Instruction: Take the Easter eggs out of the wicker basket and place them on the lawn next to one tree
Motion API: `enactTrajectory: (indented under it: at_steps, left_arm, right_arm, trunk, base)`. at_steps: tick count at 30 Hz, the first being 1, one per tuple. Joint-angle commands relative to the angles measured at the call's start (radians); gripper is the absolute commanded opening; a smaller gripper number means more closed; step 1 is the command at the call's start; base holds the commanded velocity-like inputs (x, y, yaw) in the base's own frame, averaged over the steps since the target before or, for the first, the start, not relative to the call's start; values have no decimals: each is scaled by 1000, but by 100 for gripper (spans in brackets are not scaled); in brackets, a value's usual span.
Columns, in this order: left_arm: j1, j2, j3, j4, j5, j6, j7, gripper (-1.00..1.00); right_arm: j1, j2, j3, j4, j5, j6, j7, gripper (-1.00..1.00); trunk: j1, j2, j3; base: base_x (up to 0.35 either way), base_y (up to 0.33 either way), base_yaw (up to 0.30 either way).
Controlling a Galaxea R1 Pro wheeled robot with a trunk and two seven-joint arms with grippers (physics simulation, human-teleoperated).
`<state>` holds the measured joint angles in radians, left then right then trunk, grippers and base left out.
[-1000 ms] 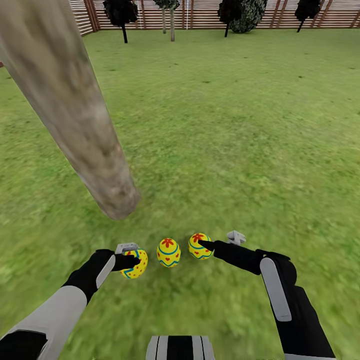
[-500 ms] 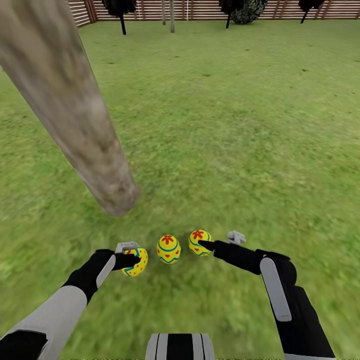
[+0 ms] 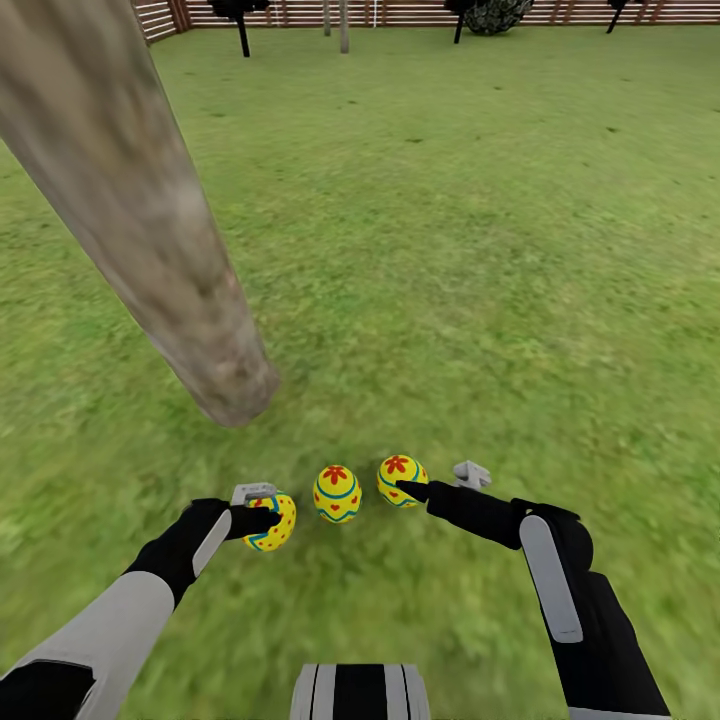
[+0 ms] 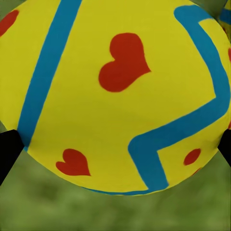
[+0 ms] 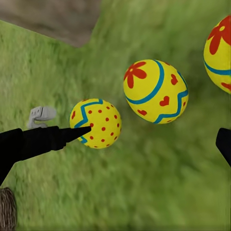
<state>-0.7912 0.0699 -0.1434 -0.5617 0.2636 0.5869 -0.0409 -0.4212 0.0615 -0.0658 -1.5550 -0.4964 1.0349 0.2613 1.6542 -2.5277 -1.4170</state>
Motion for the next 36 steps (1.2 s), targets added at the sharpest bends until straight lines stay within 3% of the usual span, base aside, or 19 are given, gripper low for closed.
enactTrajectory:
  at_steps: [1, 36]
  left_arm:
    - [0, 1, -5, -1, 5, 4, -1, -100]
    - [0, 1, -4, -1, 5, 2, -1, -100]
  right_arm:
    - [-1, 1, -3, 0, 9, 5, 10, 100]
    - [-1, 1, -2, 0, 9, 5, 11, 100]
  trunk:
    - [0, 0, -1]
    - [6, -4, -55]
  base:
    - [0, 0, 0]
    - [0, 0, 0]
